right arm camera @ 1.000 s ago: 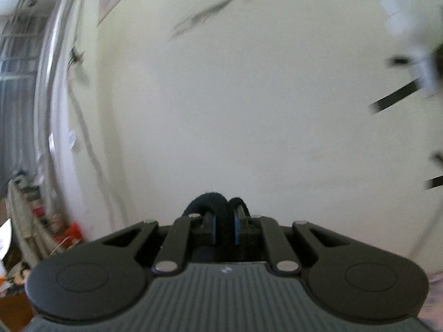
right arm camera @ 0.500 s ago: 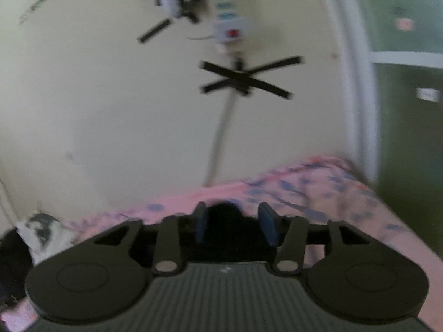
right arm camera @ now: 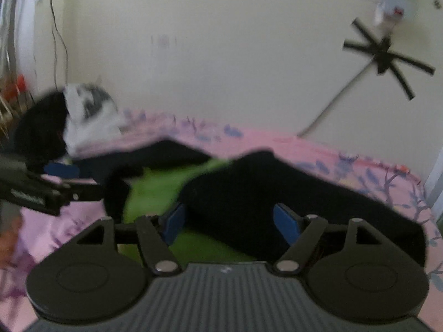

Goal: Fold small clothes

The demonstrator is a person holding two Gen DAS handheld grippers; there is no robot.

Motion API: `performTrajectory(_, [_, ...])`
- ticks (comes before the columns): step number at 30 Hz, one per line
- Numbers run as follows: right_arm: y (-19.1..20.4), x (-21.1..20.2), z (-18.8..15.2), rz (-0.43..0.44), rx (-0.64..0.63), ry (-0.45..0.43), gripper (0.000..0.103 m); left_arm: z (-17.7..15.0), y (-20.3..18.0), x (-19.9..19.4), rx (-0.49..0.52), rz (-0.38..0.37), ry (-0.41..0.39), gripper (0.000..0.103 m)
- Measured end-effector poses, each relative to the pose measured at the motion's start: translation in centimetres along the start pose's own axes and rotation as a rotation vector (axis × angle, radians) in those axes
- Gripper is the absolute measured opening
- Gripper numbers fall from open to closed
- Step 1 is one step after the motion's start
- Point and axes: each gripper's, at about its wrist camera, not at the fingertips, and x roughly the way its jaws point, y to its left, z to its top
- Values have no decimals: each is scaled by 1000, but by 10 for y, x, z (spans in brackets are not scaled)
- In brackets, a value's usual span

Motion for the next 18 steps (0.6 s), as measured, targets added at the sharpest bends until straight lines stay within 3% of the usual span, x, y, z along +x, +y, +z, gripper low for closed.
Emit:
performTrajectory(1, [-5, 6, -2, -9, -6, 1, 13, 1, 0, 13, -17, 6, 42, 54])
performTrajectory(2, [-13, 10, 1, -11, -4, -4, 0, 1, 4, 19, -38, 3, 66, 44])
performTrajectory(3, [-25, 8, 5, -67, 29, -33, 0, 1, 6, 18, -51, 5, 41, 29])
performTrajectory(4, [-35, 2, 11, -126, 56, -80, 0, 2, 10, 16, -69, -13, 47, 22])
performTrajectory(7, [-96, -38, 36, -345, 190, -231, 0, 4, 29, 9, -142, -59, 11, 18])
performTrajectory(9, [-126, -54, 43, -490, 237, -265, 5, 4, 39, 9, -174, -78, 6, 19])
performTrajectory(10, [-135, -58, 44, -541, 251, -266, 20, 5, 44, 7, -189, -89, 9, 23])
performTrajectory(11, [-137, -63, 44, -582, 259, -265, 62, 4, 47, 8, -208, -95, 11, 29])
performTrajectory(12, [-135, -66, 43, -609, 259, -268, 91, 3, 49, 10, -218, -95, 14, 36])
performTrajectory(13, [-126, -70, 39, -589, 244, -289, 89, 2, 50, 12, -224, -92, 20, 38])
performTrajectory(15, [-98, -68, 36, -432, 181, -287, 85, -2, 52, 11, -240, -92, 36, 45])
performTrajectory(18, [-35, -48, 36, -102, 40, -185, 73, -6, 56, 0, -252, -114, 16, 46])
